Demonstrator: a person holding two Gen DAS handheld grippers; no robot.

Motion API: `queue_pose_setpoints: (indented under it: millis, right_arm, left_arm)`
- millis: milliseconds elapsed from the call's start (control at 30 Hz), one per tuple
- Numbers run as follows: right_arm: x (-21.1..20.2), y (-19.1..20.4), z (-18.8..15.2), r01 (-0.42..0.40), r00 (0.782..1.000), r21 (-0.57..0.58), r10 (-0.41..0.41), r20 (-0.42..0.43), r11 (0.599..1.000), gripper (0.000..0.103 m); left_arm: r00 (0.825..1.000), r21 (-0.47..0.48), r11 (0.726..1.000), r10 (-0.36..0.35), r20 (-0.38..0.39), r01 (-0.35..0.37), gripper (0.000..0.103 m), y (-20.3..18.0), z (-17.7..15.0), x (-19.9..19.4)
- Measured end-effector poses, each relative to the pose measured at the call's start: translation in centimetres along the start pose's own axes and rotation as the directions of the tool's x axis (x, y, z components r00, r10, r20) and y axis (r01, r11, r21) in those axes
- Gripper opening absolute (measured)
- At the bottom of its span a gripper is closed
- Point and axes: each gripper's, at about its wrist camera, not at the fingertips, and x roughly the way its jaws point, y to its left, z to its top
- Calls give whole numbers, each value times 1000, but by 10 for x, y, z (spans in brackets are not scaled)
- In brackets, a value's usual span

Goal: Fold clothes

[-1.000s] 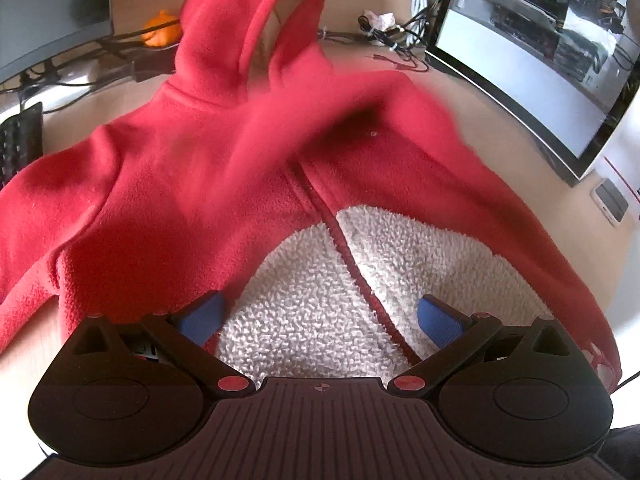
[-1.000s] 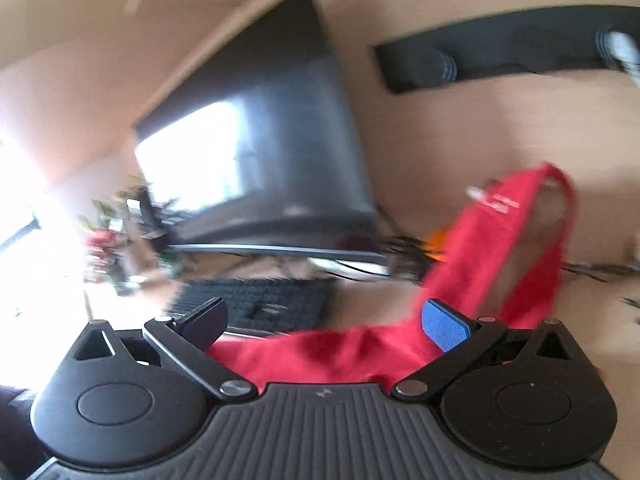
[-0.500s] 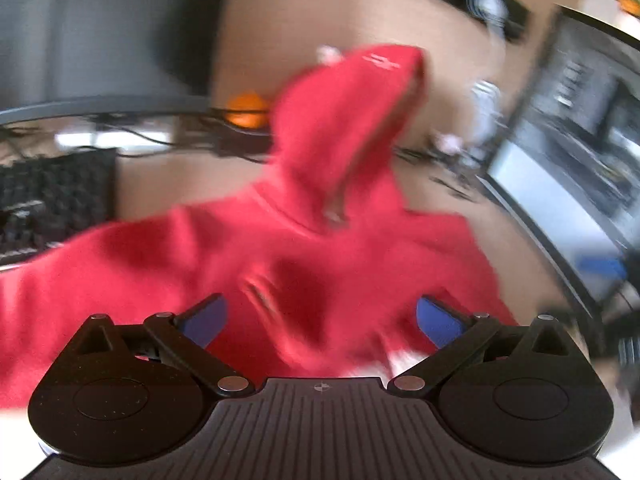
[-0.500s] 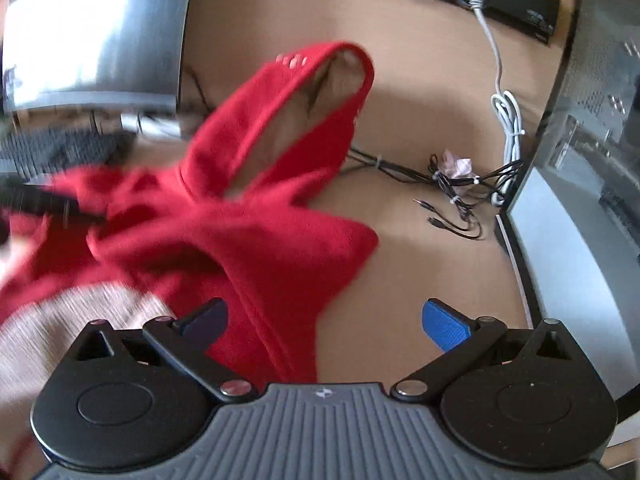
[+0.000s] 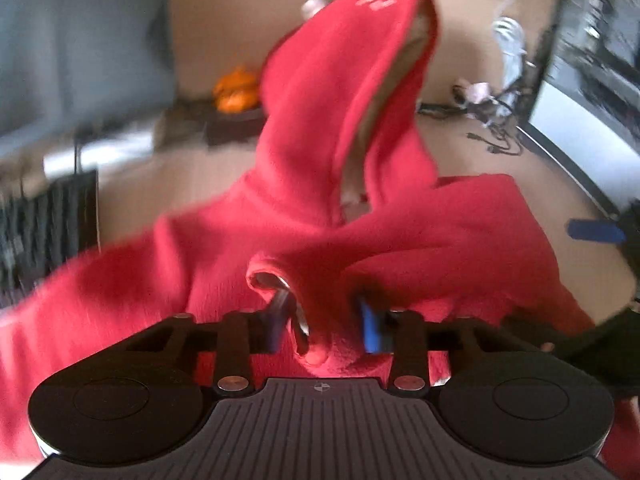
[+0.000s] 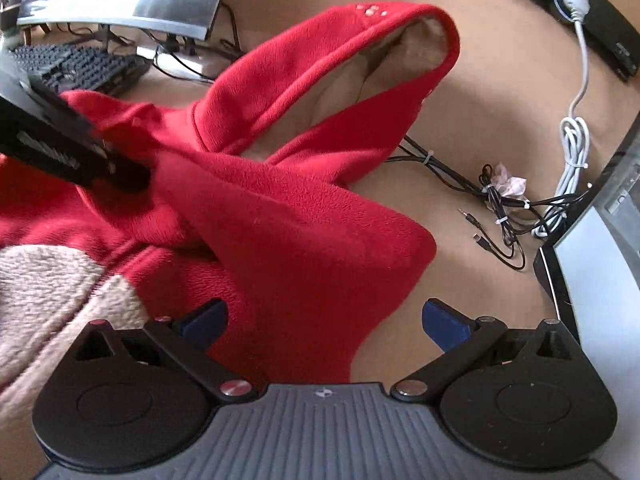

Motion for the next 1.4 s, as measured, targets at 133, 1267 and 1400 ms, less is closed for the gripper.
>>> queue_pose_setpoints:
  millis: [133,1267,1400]
  right_arm:
    - [1,-10,3,87,996,27,-88,29,996,103]
    - [31,-7,23,-375,918,383,395,27,844,103]
    - [27,-18,33,-415,896,376,445,8,829,103]
  left_arm:
    - [996,65,997,34,85,-40,28,-1,14,-17]
    - [979,-224,953,-206,2,201,87,55,14,25]
    - [976,-245,949,-214,-37,198,89,55,15,41]
